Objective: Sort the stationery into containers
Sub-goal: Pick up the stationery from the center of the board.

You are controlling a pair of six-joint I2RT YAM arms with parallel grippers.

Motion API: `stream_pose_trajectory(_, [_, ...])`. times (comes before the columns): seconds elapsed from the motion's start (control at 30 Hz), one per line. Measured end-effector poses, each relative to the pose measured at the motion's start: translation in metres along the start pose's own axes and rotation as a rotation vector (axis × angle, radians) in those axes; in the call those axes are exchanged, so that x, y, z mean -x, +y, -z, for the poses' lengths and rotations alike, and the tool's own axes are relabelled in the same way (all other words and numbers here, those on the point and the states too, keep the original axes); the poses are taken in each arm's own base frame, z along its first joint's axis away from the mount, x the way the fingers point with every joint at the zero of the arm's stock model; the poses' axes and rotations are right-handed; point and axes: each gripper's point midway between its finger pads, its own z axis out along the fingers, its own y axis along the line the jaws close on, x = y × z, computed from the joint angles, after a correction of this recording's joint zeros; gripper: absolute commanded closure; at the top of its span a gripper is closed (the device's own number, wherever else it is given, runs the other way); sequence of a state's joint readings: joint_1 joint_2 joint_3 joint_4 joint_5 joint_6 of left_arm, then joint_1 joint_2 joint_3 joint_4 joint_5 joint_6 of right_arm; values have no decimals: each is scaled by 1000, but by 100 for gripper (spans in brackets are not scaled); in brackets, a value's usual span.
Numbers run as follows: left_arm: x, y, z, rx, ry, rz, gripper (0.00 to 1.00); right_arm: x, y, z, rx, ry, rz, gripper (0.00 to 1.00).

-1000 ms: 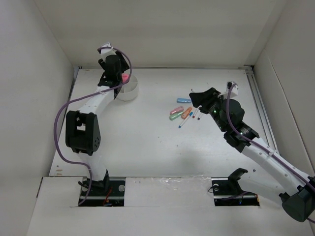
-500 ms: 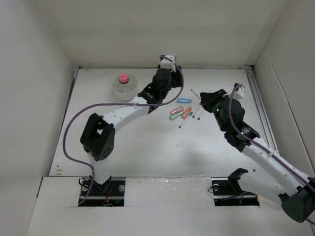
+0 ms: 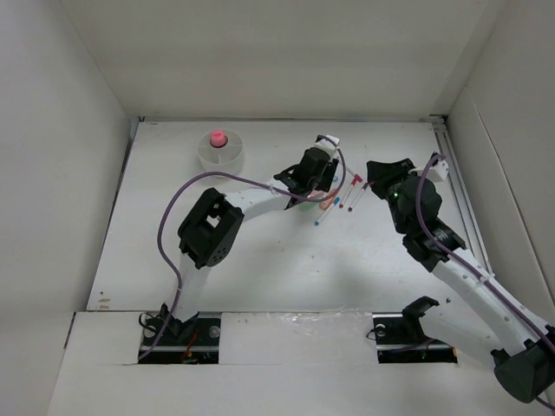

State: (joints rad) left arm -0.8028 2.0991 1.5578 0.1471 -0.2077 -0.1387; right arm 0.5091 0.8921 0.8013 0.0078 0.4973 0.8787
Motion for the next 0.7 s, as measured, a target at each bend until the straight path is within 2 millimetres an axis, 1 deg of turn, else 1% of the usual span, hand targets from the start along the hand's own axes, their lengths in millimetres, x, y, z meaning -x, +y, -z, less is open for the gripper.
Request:
stream_pose_trajectory(0.07, [1,1,0,-4,-5,-19,52,-3,-2,-3,-8,7,-2,68])
stream_pose_trajectory(0.1, [2,2,-1,-5,-6,-32,50,-5,-3,-4,-12,13,0,62])
stream_pose_trajectory(0.13, [3,2,-1,-5,-6,-48,48,-8,-5,-6,-19,20,3,60])
stream_pose_trajectory(0.2, [7,0,-7,-11,-12,-86,44,-15,-9,-10,-31,40,14,57])
stream_pose_trajectory(0.23, [11,-1,-12,-17,-18,-107,41,-17,-11,-12,-37,45,18,57])
stream_pose_trajectory(0.3, [13,-4,-21,-26,-17,-144,39,-18,-13,-13,-42,49,20,57])
stream_pose_trajectory(0.37, [11,-6,-31,-34,-9,-185,36,-15,-14,-13,-45,42,18,56])
stream_pose_trajectory(0.5, [-2,-8,-45,-53,27,-251,36,-5,-16,-13,-49,17,8,56])
stream_pose_trajectory(0.57, [-4,-9,-50,-70,44,-274,36,4,-17,-12,-50,-4,-1,56])
stream_pose_trajectory(0.6, [-5,-10,-53,-82,49,-283,36,9,-17,-11,-49,-16,-8,56])
stream_pose_trajectory(0.7, [-2,-11,-61,-107,55,-299,36,23,-21,-5,-47,-54,-25,52])
